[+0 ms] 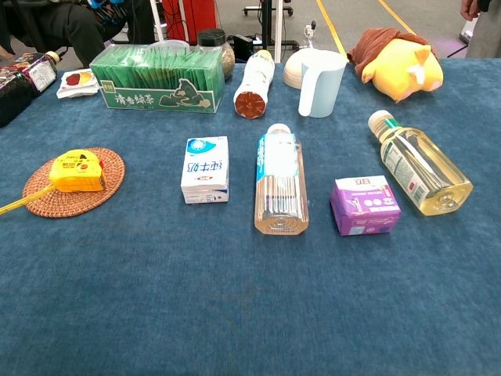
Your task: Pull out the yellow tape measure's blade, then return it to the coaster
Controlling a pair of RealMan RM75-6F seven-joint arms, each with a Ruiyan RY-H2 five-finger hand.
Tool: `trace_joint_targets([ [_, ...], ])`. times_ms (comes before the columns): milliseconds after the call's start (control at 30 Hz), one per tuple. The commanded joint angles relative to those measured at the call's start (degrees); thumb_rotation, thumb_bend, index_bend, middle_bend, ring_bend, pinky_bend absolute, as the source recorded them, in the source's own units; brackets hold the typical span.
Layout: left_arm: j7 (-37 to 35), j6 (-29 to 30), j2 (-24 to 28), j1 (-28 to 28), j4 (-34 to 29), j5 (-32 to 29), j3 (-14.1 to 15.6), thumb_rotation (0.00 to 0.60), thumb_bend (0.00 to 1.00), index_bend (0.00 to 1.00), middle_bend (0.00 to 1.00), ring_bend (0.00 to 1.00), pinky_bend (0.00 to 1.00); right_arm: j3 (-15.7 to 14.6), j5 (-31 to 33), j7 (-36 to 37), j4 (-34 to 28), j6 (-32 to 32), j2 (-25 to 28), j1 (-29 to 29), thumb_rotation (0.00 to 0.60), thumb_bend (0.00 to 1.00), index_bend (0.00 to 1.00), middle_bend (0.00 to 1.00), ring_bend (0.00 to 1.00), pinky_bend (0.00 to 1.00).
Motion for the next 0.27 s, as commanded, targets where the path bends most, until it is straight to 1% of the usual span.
trace_joint_targets([
  [33,0.5,-0.5,0.4,-0.1,-1.0,1.1,-0.5,0.569,0.25,0.33,0.14,0.08,0.28,0.3,-0.4,0.8,0.0,0.4,0.3,-0.5,0.406,0.29,0.16,0.21,0.16,0.21],
  [133,1.0,-0.7,1.3,-0.1,-2.5,2.3,-1.0,0.569,0.25,0.33,0.14,0.08,0.28,0.1,-1.1,2.7,0.5,1.0,0.5,-1.5,0.409,0.29,0.17,0.21,0.16,0.21],
  [267,1.6,-1.6,1.6,-0.1,-3.0,2.4,-1.5,0.567,0.25,0.33,0.14,0.08,0.28,0.5,-1.2,3.3,0.8,1.2,0.5,-2.0,0.416,0.29,0.16,0.21,0.16,0.21],
])
